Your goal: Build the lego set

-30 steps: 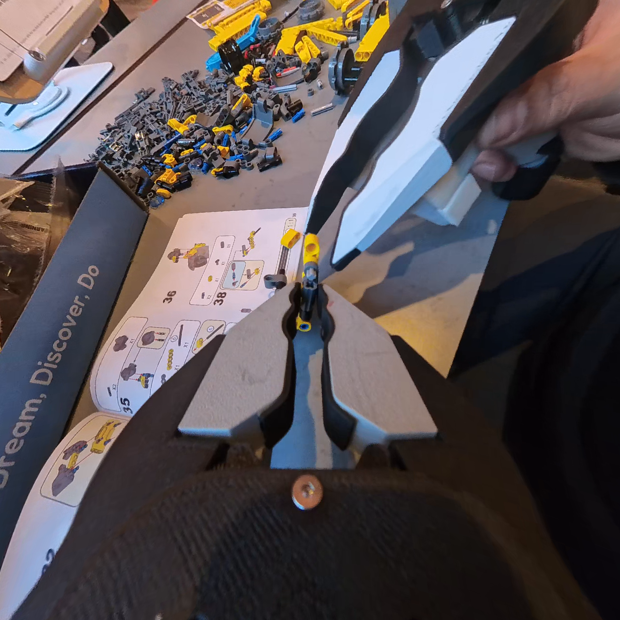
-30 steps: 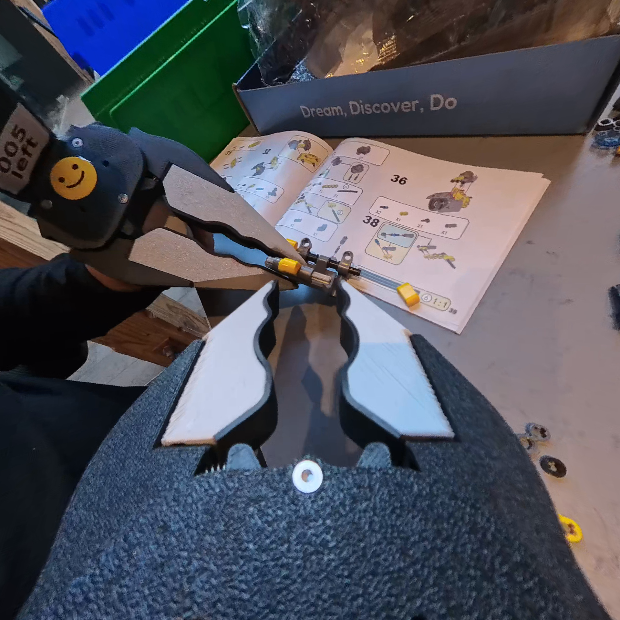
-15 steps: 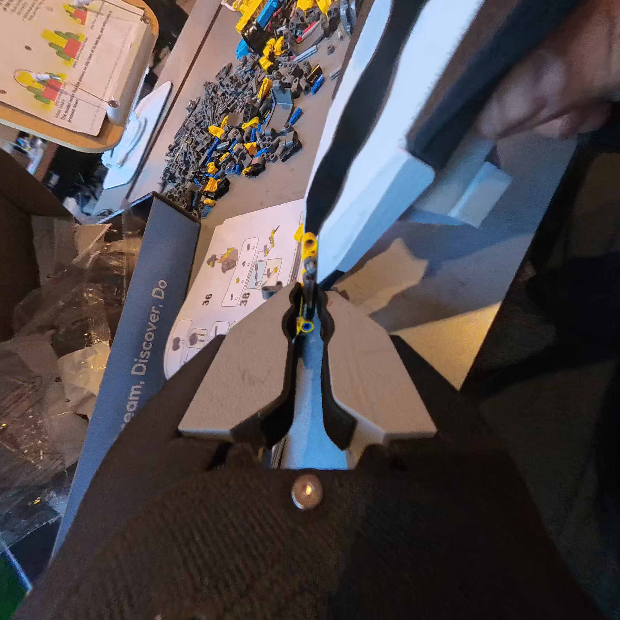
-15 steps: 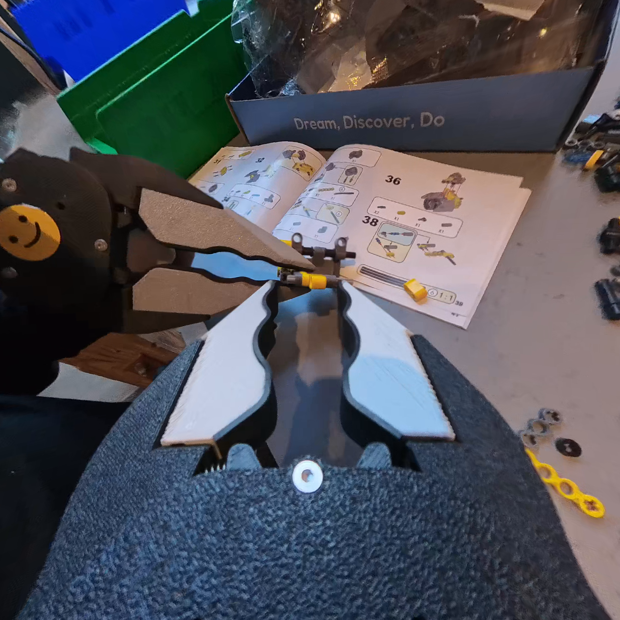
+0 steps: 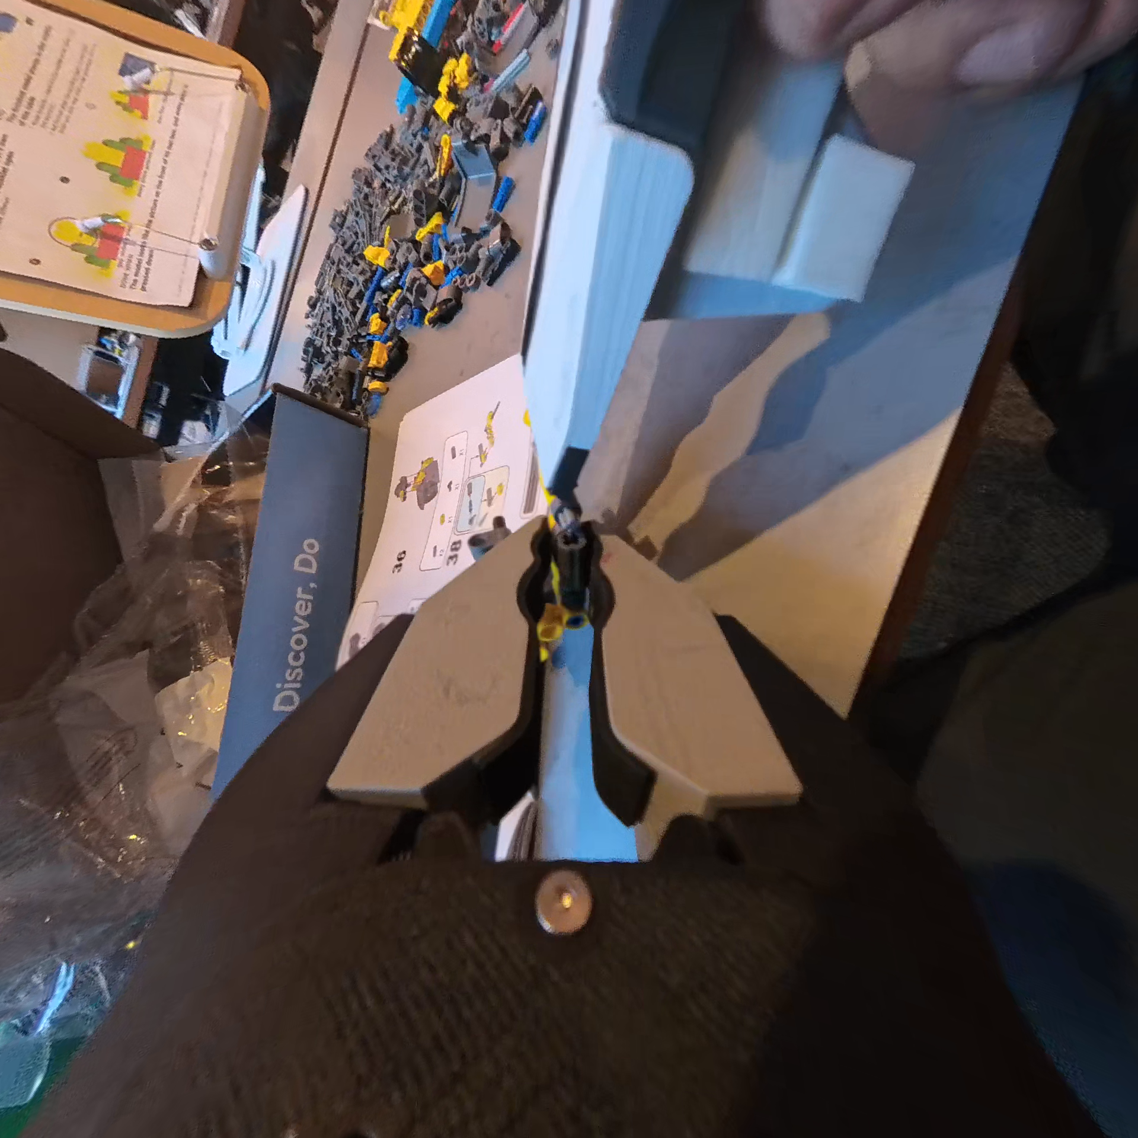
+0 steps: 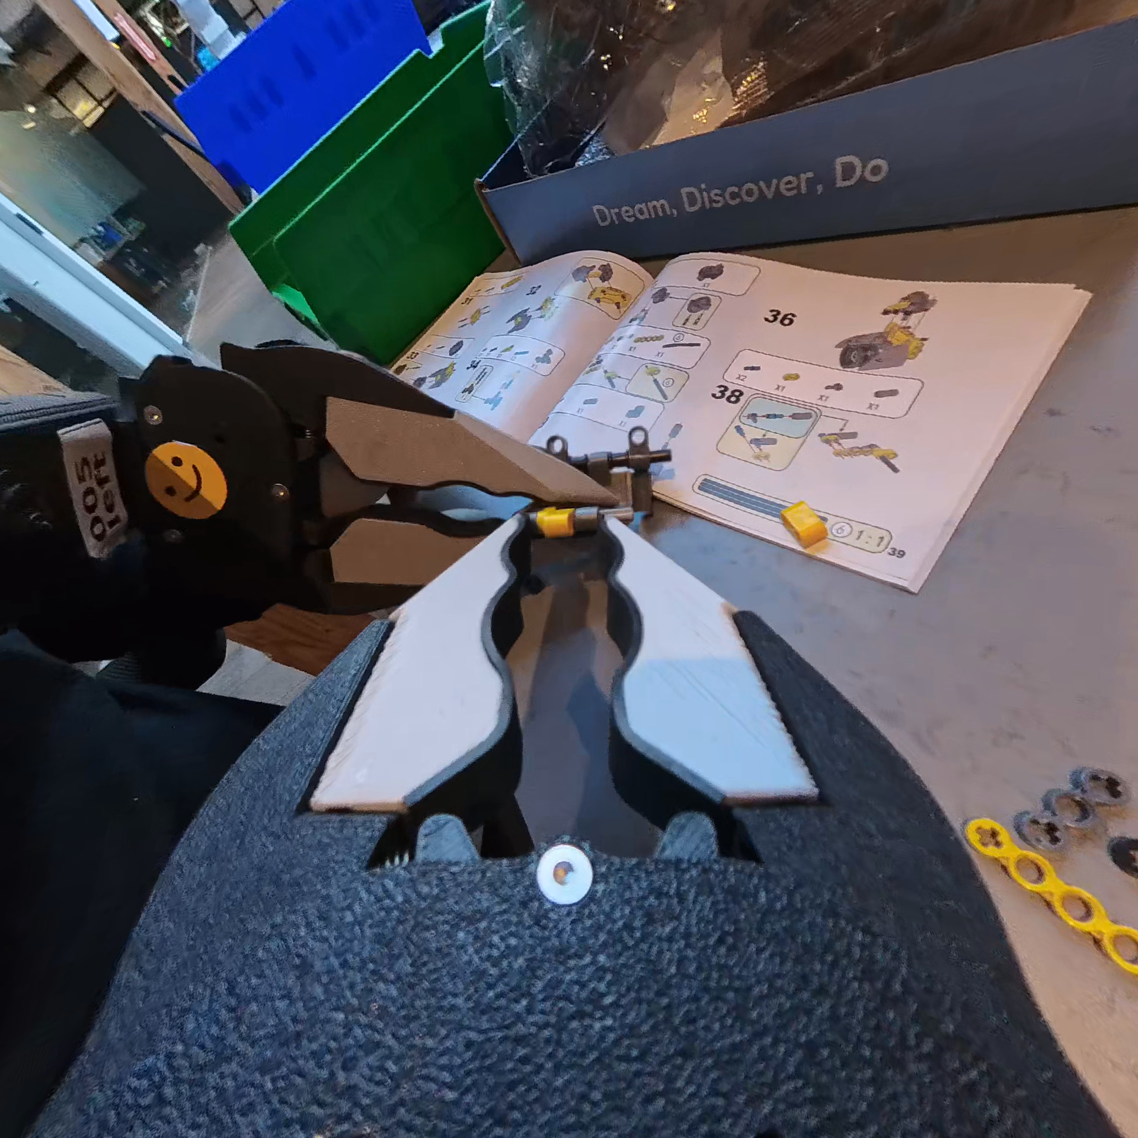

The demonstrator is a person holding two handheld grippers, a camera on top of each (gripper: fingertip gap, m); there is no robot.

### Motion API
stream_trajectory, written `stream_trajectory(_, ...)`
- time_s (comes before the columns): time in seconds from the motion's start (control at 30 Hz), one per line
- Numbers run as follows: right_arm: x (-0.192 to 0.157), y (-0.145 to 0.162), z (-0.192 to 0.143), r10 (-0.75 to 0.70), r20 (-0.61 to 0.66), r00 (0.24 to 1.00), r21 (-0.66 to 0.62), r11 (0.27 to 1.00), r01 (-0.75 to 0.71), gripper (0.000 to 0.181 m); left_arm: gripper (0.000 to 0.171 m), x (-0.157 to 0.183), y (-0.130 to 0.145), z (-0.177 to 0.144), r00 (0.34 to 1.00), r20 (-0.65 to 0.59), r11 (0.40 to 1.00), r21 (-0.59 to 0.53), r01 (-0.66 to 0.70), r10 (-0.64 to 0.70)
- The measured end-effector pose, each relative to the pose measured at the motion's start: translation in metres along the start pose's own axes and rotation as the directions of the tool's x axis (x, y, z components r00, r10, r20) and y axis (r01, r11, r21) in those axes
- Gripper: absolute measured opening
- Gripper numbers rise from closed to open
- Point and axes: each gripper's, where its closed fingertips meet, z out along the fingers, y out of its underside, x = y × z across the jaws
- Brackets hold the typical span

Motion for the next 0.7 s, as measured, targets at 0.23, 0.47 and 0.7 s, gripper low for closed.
stream_trajectory(0.23,0.006,-0.012,-0.016,-0.049,-0.033,0.998,0.056,0.997,0.051,0.036,0.007,-0.005,-0.015,-0.011,0.971,-0.133,0.963,0.154,0.22,-0.2)
stream_trajectory(0.47,-0.006,-0.016,-0.003,-0.193,-0.084,0.978,0.032,0.98,0.196,0.032,0.007,-0.007,-0.025,-0.014,0.911,-0.275,0.906,0.209,0.369,-0.308)
stream_trajectory(0.7,-0.025,-0.014,-0.021,-0.376,0.081,0.923,-0.044,0.924,0.38,0.025,0.006,0.007,-0.034,-0.039,0.566,-0.739,0.767,0.107,0.633,-0.364)
